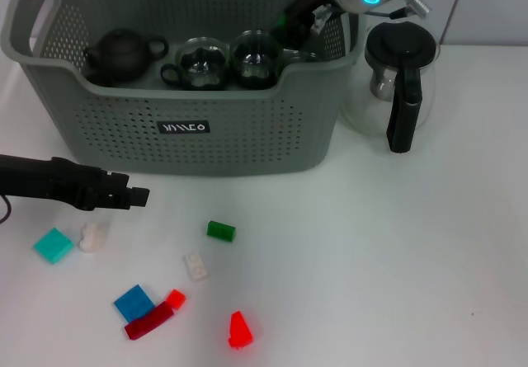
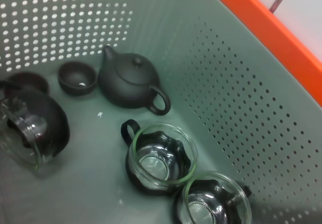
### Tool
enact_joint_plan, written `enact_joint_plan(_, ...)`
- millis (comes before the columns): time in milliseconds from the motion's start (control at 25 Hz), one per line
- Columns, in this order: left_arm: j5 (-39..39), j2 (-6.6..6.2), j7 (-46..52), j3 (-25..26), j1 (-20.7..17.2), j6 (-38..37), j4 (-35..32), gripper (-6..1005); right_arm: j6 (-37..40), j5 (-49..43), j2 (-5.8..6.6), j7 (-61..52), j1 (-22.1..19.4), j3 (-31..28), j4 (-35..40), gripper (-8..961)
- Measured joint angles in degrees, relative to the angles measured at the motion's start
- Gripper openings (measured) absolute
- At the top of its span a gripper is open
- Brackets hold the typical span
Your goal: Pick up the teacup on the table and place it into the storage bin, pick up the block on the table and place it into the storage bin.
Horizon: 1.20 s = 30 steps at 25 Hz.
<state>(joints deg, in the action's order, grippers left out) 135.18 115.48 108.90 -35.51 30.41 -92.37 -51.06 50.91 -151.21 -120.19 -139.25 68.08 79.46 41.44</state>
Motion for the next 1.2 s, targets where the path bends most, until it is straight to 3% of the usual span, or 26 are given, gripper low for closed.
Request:
enact_joint_plan(160,0.2,0.00,0.1,0.0,0.2,0.0,0.0,569,-0.2,-0.1,0.04,-0.6,0.1,0.0,0.0,382)
enact_joint_plan(440,0.7,0.07,0.3,0.0,0.3,0.0,0.0,569,-0.2,-0.2,0.12,-0.7,-0.1,-0.9,1.5,537)
enact_joint_plan(800,0.8,-0.01,0.4,0.0,0.3,0.0,-0.1,569,5.3,3.2,-0.23,-1.1,-5.2,-0.6,21.3,533)
enact_joint_plan(1200,0.9,-0.33,0.7,0.2,0.4,0.6,-0.4,570,24.5,15.2,0.11,-0.8,-10.0,-2.8,36.7,530)
